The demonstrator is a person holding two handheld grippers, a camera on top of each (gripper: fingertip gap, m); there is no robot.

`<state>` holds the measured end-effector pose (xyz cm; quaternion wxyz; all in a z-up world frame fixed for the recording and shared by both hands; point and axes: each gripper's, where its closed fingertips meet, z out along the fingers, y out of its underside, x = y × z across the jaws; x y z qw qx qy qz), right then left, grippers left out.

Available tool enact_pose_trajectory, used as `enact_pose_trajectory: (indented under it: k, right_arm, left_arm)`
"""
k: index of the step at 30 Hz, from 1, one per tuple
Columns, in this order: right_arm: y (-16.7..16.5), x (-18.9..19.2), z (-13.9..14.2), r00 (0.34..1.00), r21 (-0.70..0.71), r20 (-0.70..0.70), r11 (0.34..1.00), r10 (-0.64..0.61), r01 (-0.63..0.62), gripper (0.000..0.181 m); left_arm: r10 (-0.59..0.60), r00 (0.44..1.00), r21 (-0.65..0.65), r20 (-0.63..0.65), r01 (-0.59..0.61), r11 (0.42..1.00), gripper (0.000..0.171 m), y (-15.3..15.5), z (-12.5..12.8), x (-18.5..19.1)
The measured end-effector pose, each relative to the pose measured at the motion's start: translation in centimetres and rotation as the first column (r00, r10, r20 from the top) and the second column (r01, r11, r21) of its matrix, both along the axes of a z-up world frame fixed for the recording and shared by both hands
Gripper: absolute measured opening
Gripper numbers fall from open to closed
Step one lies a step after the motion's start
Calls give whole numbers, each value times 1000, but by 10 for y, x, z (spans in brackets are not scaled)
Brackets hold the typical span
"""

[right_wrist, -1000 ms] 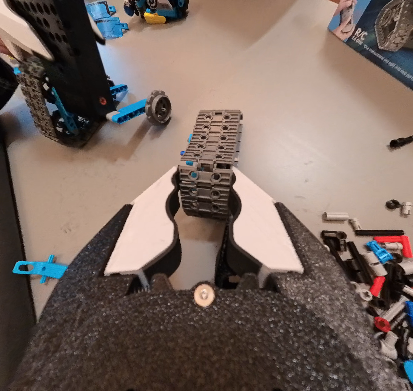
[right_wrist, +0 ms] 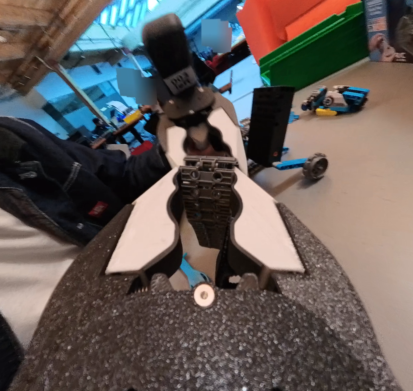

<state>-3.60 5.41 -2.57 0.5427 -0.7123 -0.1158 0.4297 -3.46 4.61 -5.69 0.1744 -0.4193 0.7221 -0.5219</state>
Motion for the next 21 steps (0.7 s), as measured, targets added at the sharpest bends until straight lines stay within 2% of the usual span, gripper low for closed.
enact_pose_trajectory:
  k: [1,2,6,9,12,14,17,18,21]
  right_arm:
    - [-1,0,3,999,3,-31,1000,11,-11,37]
    - [0,2,0,1000,-13,-30,1000,6,-6,38]
    - [13,28,-26,980,-74,131,985,-146,157,41]
    - [13,36,-35,965,-105,200,976,-168,191,41]
    - [10,34,-46,955,-145,260,973,-140,182,41]
    - [3,25,-56,955,-191,289,974,-60,119,41]
    - [-1,5,-49,978,-170,207,985,12,24,41]
    - [1,3,-49,981,-178,192,984,13,22,41]
    - [8,16,-62,962,-209,268,971,-56,115,41]
  left_arm:
    - [-11,1000,-14,-23,11,1000,45,-3,-5,1]
    - [-16,999,-30,-38,15,999,43,-5,-7,2]
    - [105,993,30,-61,-103,994,41,19,-17,12]
    - [142,986,-30,-90,-145,989,41,27,-16,14]
    - [154,982,-2,-105,-155,988,41,30,-21,14]
    - [144,984,5,-109,-144,990,42,28,-22,12]
    - [80,989,-34,-126,-85,996,41,15,-24,9]
    - [77,987,11,-141,-76,997,45,13,-31,9]
    - [134,984,166,-121,-113,980,47,22,-45,11]
